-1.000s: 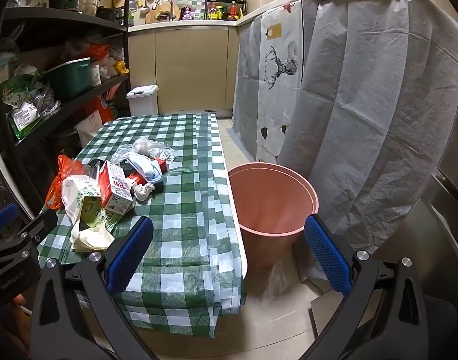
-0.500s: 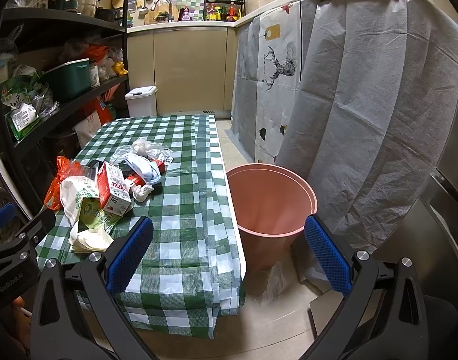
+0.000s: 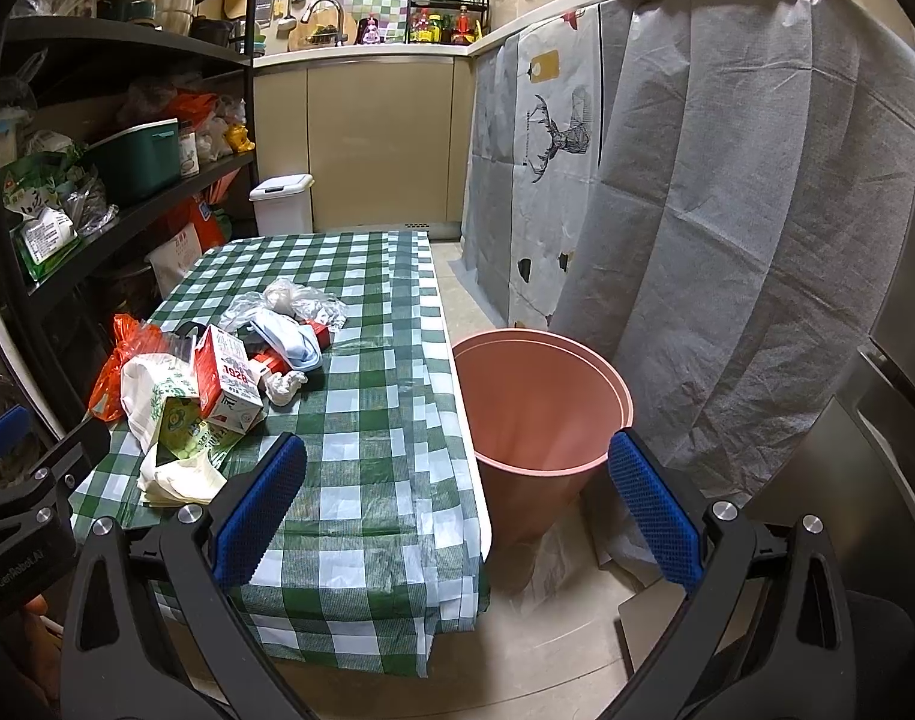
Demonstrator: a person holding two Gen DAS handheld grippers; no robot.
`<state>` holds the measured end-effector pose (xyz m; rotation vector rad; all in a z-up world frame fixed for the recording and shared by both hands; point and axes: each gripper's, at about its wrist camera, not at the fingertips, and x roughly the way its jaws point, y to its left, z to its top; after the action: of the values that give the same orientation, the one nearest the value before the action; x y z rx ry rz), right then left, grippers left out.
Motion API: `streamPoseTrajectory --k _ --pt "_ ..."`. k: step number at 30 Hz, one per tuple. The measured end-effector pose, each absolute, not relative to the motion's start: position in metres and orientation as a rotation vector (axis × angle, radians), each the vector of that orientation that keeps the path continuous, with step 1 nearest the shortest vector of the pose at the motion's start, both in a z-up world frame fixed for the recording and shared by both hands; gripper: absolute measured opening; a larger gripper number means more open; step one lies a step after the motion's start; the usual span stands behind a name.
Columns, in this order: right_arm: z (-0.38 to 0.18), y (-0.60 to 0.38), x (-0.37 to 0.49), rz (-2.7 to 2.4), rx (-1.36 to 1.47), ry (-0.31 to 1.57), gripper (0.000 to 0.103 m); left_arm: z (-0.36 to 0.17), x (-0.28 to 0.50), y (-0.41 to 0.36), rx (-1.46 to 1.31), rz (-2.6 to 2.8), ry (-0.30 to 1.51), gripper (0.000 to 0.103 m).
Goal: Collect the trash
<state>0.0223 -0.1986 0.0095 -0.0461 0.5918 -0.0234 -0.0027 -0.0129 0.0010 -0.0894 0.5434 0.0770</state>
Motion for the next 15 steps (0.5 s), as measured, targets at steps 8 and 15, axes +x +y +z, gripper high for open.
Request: streamPoseTrajectory --k 8,15 --pt "0.01 -0.199 0.0222 -0.024 -0.045 0.591 0.098 0.0011 -0.0036 -0.0135 -0.099 0.063 0.541 0.095" --pt "0.0101 -0.199 0.0221 -0.024 -0.046 0.589 0.098 0.0014 -0.0036 -0.013 -0.103 0.061 0.538 0.095"
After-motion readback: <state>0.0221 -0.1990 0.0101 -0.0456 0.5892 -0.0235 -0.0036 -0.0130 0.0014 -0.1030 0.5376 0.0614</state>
